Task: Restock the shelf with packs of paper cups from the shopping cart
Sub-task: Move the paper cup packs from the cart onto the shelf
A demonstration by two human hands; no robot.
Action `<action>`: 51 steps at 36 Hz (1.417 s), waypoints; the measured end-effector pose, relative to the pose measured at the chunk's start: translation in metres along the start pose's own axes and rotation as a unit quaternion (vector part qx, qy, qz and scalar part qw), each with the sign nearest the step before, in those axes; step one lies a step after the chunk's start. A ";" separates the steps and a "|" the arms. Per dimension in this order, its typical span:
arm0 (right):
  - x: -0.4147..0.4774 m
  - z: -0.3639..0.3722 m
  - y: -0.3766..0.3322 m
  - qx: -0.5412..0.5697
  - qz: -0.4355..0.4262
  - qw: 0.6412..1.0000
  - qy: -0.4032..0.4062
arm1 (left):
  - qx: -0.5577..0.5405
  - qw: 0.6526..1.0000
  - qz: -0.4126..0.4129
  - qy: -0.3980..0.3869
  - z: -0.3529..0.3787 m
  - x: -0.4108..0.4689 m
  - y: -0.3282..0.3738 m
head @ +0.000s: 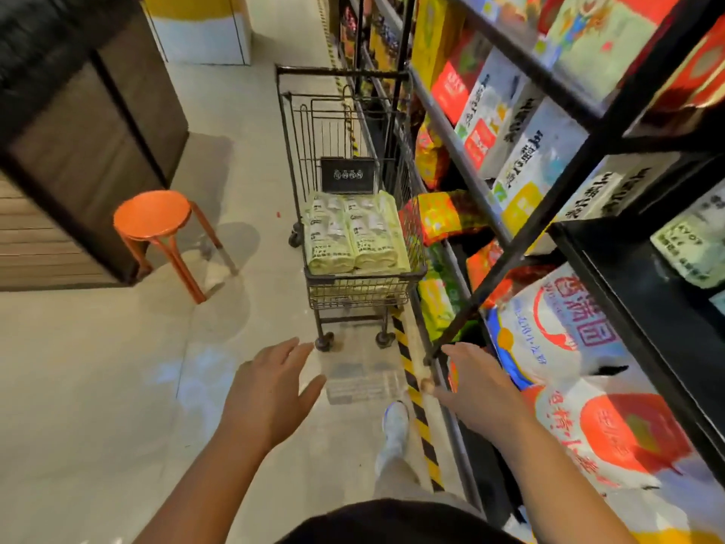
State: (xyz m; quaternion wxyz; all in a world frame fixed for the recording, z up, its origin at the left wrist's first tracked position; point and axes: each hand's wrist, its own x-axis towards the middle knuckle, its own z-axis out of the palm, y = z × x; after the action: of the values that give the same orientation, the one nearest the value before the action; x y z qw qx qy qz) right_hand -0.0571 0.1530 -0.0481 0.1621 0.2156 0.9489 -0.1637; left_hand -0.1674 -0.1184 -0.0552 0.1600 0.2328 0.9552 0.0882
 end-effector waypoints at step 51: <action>0.546 -0.046 -0.042 -0.036 0.010 0.975 -0.219 | -0.017 0.980 -0.024 -0.195 0.014 0.541 -0.036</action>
State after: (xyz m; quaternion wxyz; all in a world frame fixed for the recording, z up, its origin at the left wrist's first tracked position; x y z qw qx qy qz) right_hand -0.5537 0.3287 -0.2036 0.3754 0.1784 0.8934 -0.1706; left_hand -0.6323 0.1073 -0.2206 0.3496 0.2196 0.9093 0.0531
